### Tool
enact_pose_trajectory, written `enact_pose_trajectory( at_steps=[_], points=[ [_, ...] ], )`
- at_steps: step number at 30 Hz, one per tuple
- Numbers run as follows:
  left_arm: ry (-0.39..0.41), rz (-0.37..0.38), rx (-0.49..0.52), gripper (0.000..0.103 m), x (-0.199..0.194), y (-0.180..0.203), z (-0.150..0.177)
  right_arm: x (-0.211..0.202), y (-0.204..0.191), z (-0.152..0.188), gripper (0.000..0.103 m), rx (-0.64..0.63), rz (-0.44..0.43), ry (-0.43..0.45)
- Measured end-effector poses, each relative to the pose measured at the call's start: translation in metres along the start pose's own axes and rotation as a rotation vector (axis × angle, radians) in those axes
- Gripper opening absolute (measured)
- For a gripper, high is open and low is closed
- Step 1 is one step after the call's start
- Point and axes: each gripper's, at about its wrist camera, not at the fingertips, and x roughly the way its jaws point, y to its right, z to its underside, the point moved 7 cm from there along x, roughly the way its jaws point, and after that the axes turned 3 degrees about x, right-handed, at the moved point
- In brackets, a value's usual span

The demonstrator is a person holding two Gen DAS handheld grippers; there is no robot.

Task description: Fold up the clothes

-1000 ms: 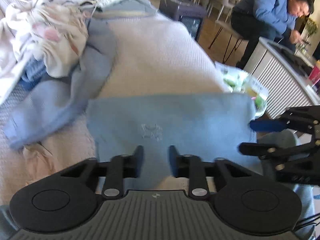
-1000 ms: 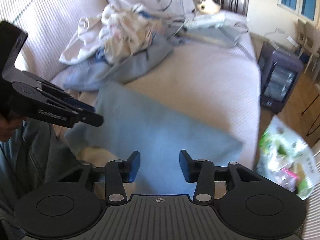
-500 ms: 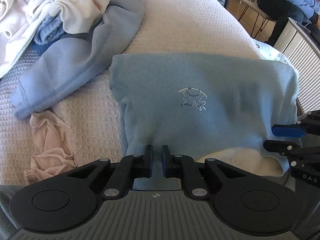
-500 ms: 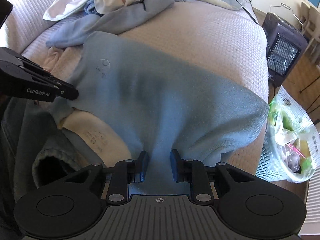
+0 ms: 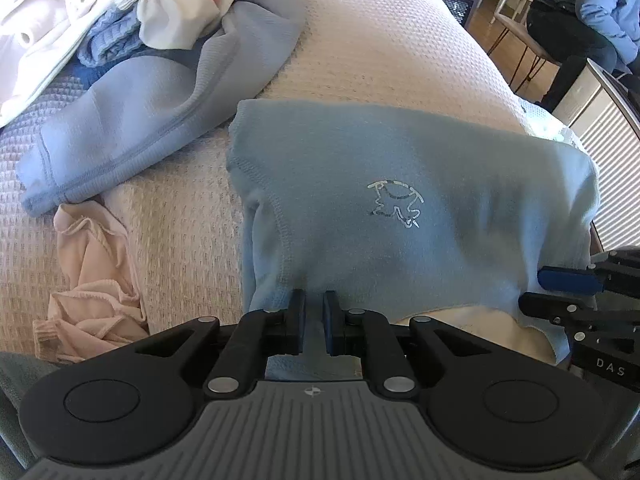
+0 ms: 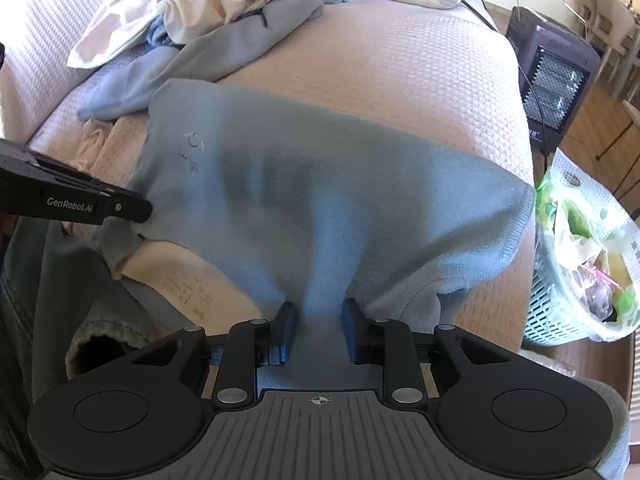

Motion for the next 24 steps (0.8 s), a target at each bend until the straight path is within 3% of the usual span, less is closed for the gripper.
enact_pose_trajectory(
  at_steps=[24],
  points=[
    [-0.004, 0.002, -0.010, 0.010, 0.0014, 0.0002, -0.0026, 0.0006, 0.0014, 0.0011, 0.027, 0.028, -0.010, 0.005]
  ],
)
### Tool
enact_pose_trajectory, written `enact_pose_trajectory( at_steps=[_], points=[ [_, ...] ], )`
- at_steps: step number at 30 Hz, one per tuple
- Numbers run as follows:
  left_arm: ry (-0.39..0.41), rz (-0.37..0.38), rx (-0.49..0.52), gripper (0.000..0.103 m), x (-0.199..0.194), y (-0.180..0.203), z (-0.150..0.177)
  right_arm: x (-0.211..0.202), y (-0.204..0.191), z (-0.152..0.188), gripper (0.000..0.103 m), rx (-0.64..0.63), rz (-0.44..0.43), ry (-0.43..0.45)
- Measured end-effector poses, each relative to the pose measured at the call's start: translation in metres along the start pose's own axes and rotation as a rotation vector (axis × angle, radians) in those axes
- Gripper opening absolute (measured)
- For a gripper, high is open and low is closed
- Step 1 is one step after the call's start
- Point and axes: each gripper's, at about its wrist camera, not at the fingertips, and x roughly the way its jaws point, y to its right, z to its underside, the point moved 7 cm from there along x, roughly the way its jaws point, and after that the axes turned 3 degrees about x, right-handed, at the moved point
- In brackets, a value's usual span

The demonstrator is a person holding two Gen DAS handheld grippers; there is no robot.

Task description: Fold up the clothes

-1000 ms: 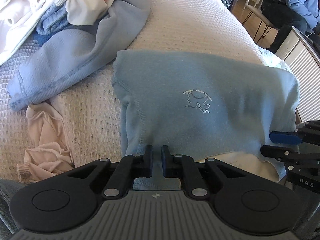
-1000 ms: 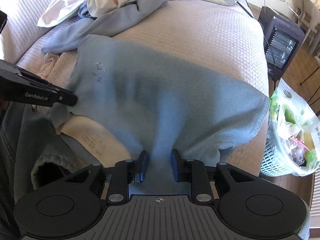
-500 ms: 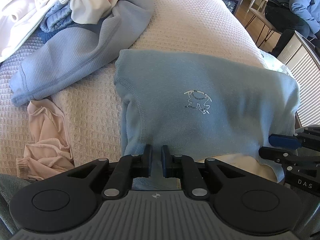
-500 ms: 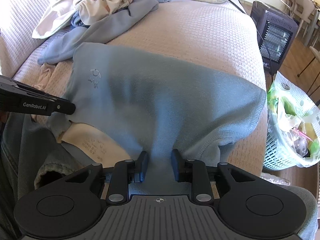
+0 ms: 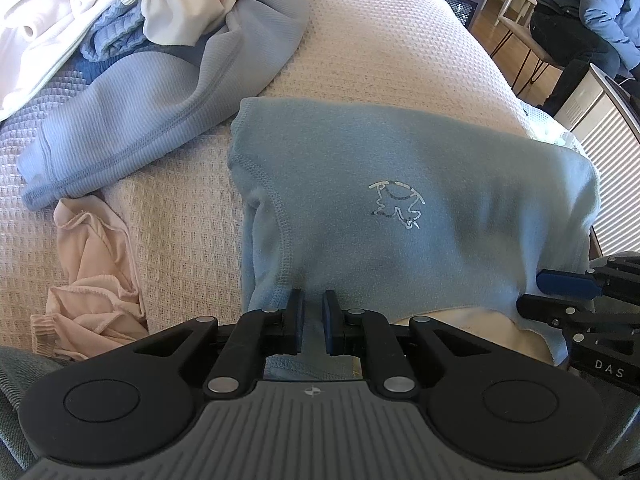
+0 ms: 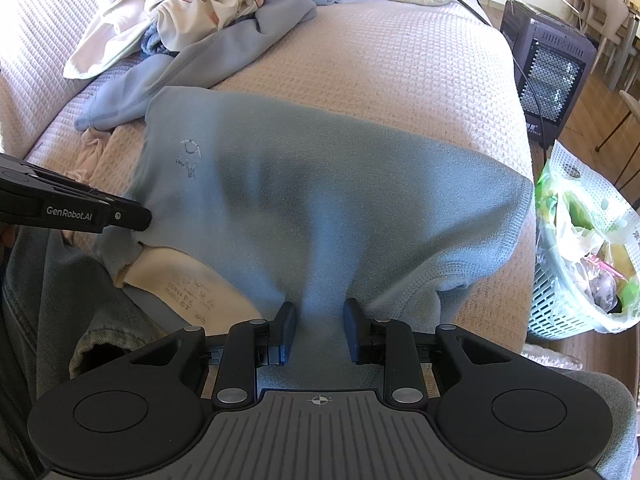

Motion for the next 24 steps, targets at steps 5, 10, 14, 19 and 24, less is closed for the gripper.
enact_pose_trajectory(
  at_steps=[5, 10, 14, 19, 24],
  points=[
    [-0.001, 0.001, 0.002, 0.010, 0.0004, -0.0001, -0.0006, 0.0000, 0.0000, -0.0002, 0.027, 0.001, 0.000, 0.000],
    [-0.002, -0.001, 0.005, 0.010, 0.0010, -0.0001, -0.0011, 0.0002, 0.0010, 0.0003, 0.027, 0.004, -0.002, 0.000],
    [-0.003, -0.001, 0.007, 0.010, 0.0011, -0.0004, -0.0009, 0.0008, 0.0008, 0.0003, 0.027, 0.005, -0.003, 0.000],
    [-0.003, 0.001, 0.005, 0.010, 0.0024, -0.0009, -0.0003, 0.0014, 0.0000, 0.0000, 0.027, 0.004, -0.001, -0.002],
    [-0.005, 0.005, 0.003, 0.010, 0.0041, -0.0010, -0.0007, 0.0021, -0.0006, -0.0003, 0.027, 0.000, 0.004, -0.006]
  ],
)
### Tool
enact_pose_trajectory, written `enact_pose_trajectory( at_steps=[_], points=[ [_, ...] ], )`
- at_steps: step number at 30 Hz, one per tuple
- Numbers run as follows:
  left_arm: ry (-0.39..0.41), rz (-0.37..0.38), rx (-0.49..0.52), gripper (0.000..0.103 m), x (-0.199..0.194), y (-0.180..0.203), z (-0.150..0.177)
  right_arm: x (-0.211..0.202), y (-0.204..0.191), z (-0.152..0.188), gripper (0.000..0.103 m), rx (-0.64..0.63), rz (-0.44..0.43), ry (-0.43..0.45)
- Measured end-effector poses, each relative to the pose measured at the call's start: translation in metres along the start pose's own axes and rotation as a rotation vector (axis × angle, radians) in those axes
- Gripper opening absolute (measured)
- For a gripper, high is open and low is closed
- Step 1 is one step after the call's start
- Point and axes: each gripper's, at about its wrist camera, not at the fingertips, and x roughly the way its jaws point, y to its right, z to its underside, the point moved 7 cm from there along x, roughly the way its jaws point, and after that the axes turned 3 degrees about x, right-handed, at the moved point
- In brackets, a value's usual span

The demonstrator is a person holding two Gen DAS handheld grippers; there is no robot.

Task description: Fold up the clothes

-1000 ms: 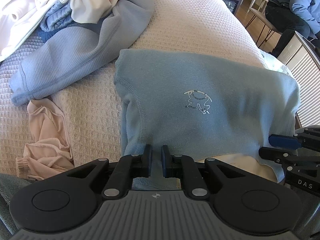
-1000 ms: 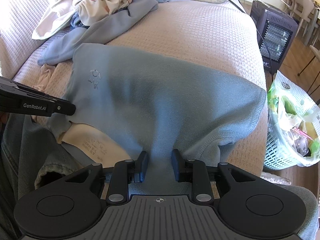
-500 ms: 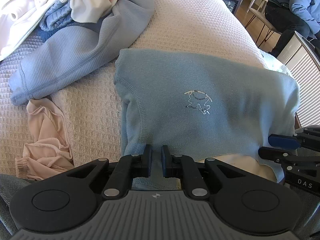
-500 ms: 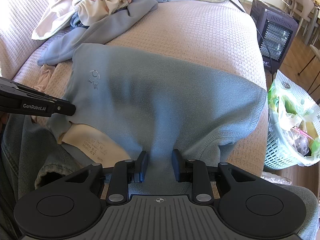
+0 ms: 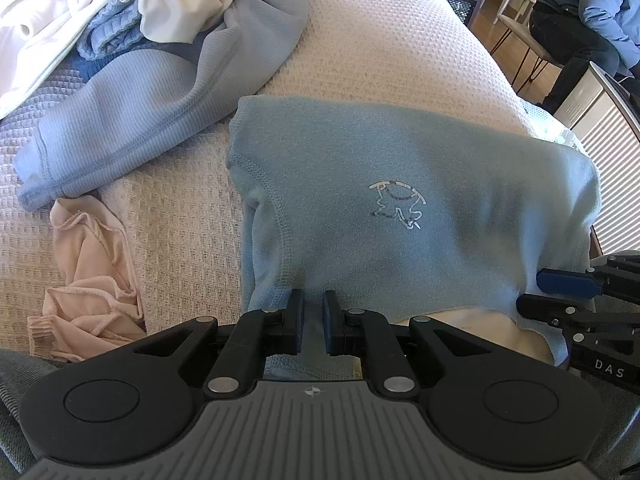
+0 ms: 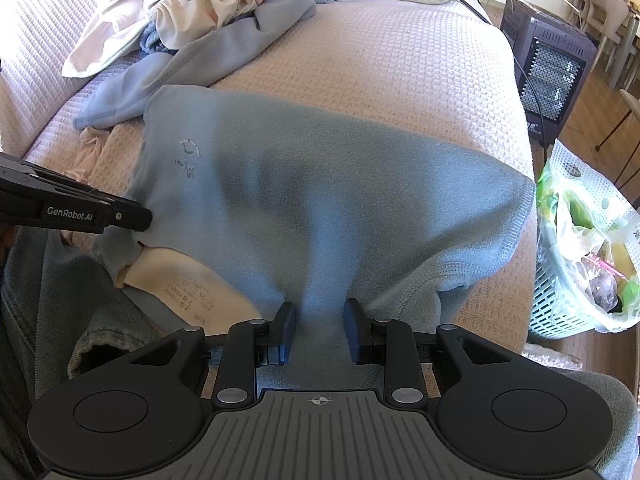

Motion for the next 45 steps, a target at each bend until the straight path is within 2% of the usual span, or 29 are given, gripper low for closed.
enact_pose_trajectory(
  at_steps=[21, 25, 29, 45],
  points=[
    [0.011, -0.005, 0.006, 0.010, 0.0006, -0.0005, 0.0010, 0.0002, 0.0000, 0.0007, 0.029, 0.005, 0.001, 0.003],
    [0.011, -0.006, 0.007, 0.010, 0.0002, -0.0006, 0.0011, 0.0004, -0.0040, 0.0009, 0.042, -0.003, -0.025, 0.001],
    [0.011, -0.004, 0.006, 0.010, -0.0004, -0.0001, 0.0016, 0.0013, -0.0086, 0.0008, 0.043, -0.033, -0.002, 0.000],
    [0.009, 0.003, 0.009, 0.012, -0.0010, -0.0003, 0.0014, 0.0007, -0.0064, -0.0006, 0.044, -0.003, -0.006, -0.007]
  ],
)
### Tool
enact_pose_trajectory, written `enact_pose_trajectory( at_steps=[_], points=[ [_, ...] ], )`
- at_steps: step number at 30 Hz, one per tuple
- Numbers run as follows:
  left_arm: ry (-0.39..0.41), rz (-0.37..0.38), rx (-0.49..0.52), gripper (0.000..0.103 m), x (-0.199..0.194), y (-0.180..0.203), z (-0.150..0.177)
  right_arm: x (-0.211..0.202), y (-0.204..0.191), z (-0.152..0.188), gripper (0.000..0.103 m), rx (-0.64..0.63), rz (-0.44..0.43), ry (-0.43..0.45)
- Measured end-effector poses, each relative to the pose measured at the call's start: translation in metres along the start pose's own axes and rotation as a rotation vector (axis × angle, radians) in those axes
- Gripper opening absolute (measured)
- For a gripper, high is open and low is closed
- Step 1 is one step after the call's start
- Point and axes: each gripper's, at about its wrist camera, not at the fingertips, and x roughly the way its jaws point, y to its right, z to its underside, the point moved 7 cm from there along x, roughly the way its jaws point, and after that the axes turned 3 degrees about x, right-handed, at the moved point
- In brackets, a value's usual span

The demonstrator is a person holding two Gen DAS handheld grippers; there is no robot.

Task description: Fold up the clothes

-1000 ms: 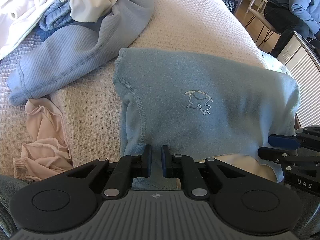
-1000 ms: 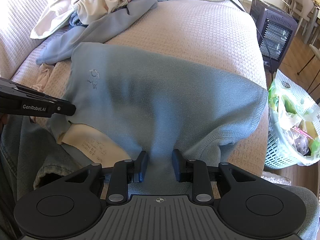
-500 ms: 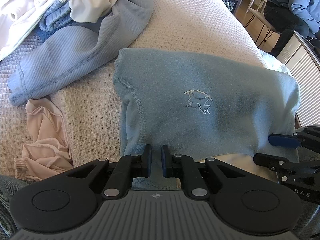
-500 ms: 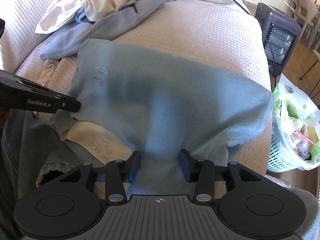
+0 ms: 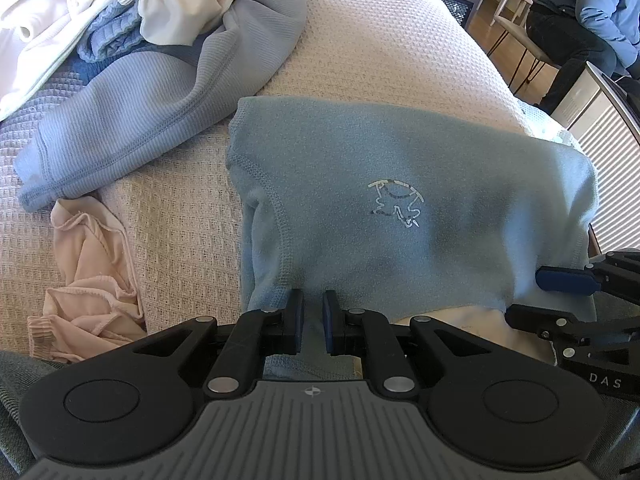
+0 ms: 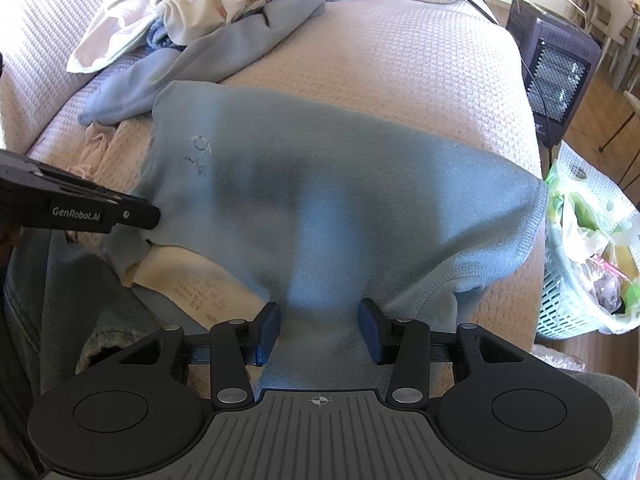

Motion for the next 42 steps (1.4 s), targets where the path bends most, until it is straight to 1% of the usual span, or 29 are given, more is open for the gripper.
enact_pose_trajectory(
  at_steps=[6, 15, 20, 30, 42],
  points=[
    [-0.003, 0.016, 0.009, 0.020, -0.0039, 0.0025, 0.0030, -0.0006, -0.0006, -0.0004, 0.044, 0.023, 0.012, 0.001],
    [-0.008, 0.020, 0.002, 0.021, -0.0035, 0.0033, 0.0033, 0.0002, 0.0008, -0.0008, 0.046, 0.058, 0.002, 0.006],
    [-0.008, 0.018, 0.004, 0.021, -0.0024, 0.0030, 0.0019, 0.0013, -0.0015, -0.0013, 0.053, 0.060, -0.008, 0.008],
    [-0.007, 0.019, 0.001, 0.021, -0.0012, 0.0039, 0.0020, 0.0015, -0.0030, -0.0004, 0.055, 0.057, -0.006, 0.012],
    [-0.007, 0.022, -0.001, 0.021, -0.0015, 0.0030, 0.0034, 0.0033, -0.0053, 0.0000, 0.061, 0.052, -0.010, 0.012]
  ],
)
